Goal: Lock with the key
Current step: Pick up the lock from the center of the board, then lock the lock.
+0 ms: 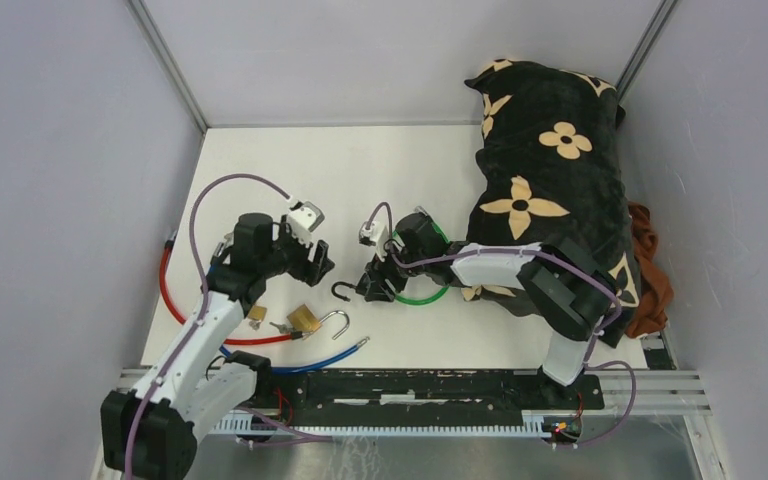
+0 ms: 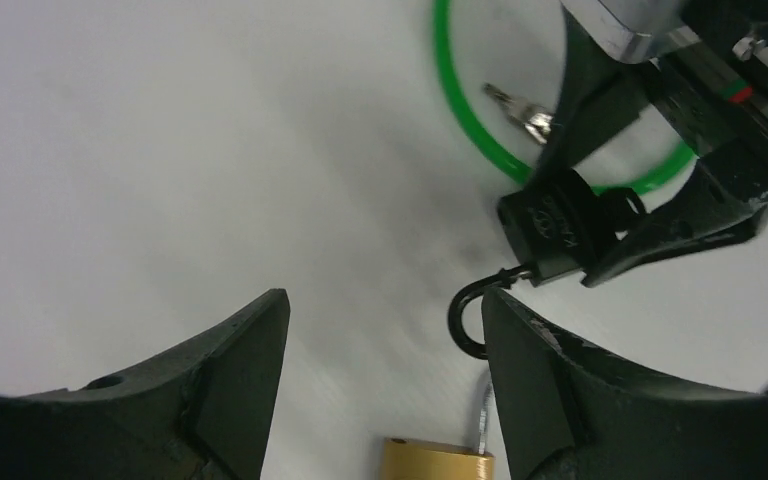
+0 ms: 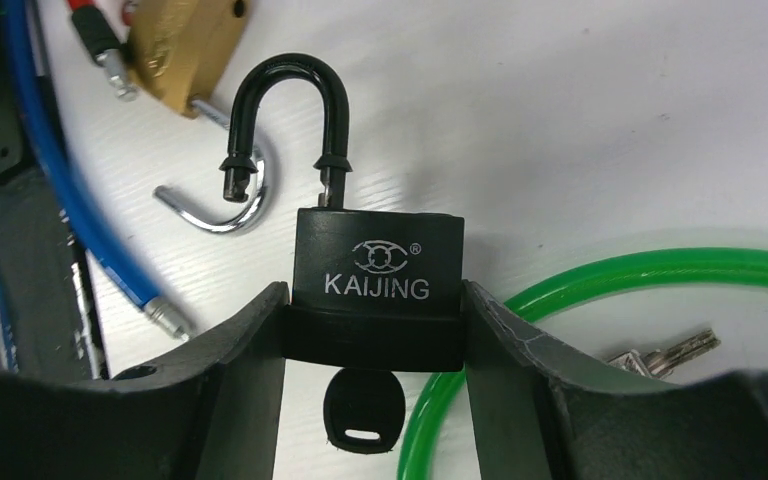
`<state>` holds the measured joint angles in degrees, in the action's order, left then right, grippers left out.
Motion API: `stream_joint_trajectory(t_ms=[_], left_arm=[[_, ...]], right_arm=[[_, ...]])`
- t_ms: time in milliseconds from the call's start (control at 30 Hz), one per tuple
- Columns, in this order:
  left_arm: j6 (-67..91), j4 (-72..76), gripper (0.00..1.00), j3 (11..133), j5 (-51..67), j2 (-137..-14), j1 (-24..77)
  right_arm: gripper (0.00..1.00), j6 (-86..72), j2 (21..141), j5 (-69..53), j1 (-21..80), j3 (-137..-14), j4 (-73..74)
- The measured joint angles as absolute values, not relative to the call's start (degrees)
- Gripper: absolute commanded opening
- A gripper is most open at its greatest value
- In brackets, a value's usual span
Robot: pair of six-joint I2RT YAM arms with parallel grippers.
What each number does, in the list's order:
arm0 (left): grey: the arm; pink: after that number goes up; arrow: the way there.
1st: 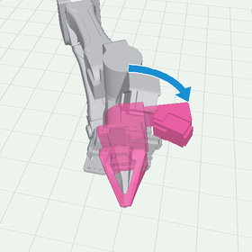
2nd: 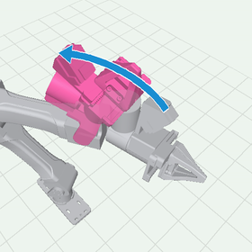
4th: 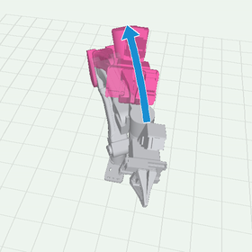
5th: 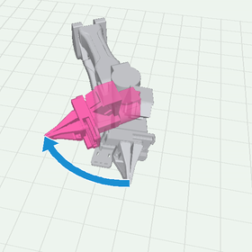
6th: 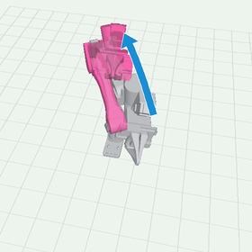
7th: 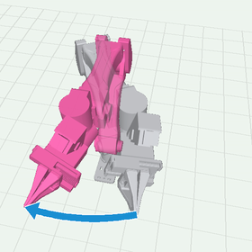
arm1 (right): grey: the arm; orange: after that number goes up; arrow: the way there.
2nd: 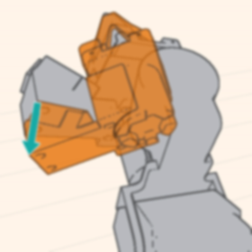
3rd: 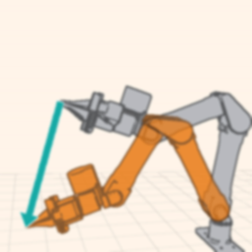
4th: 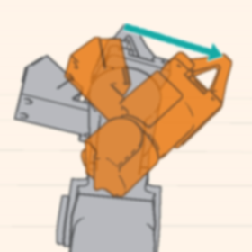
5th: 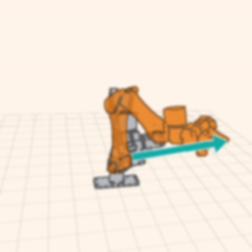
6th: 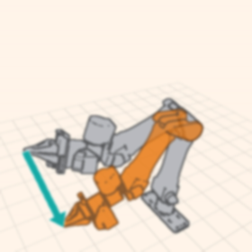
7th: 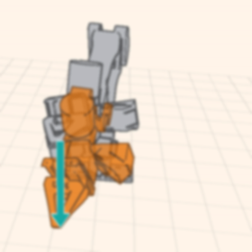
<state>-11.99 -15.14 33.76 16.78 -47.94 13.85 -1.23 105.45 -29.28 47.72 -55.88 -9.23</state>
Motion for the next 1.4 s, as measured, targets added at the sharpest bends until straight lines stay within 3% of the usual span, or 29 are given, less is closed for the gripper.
stream_joint_trajectory(t_ms=[167, 367, 567, 767, 900, 1000, 1167, 1233, 1400], left_arm=[[-14.5, -22.1, 0.81, 39.5, 36.2, -57.7, 13.9], [-14.5, -24.1, 0.79, 40.6, 49.2, -60.5, 14.4], [-15.0, -25.3, 0.64, 40.8, 54.3, -60.8, 15.2], [-22.4, -29.3, 0.74, 41.2, 53.0, -60.8, 15.8], [-24.8, -30.5, 0.73, 41.2, 50.5, -60.8, 16.6], [-24.8, -29.6, 0.55, 41.2, 48.6, -60.8, 16.7], [-25.1, -29.1, 0.08, 41.2, 47.8, -60.9, 17.7], [-25.4, -29.0, 0.02, 41.2, 47.7, -60.8, 18.3], [-26.3, -30.0, 0.02, 40.9, 48.7, -60.2, 19.0]], right_arm=[[0.0, 2.8, 96.2, -30.6, 48.3, -51.1, -9.1], [0.0, 6.9, 87.6, -30.3, 48.5, -49.0, -9.2], [0.0, 9.5, 86.4, -29.4, 48.5, -49.0, -8.5], [0.0, 10.8, 85.7, -29.3, 48.5, -49.0, -7.4], [0.0, 11.0, 84.8, -29.3, 48.5, -49.0, -6.8], [0.0, 11.3, 84.7, -29.5, 48.5, -49.0, -6.6], [0.0, 11.7, 84.3, -30.2, 48.5, -49.0, -6.4], [0.0, 12.0, 84.1, -30.9, 48.5, -49.0, -5.9], [0.0, 12.4, 84.0, -33.0, 48.1, -49.0, -5.1]])
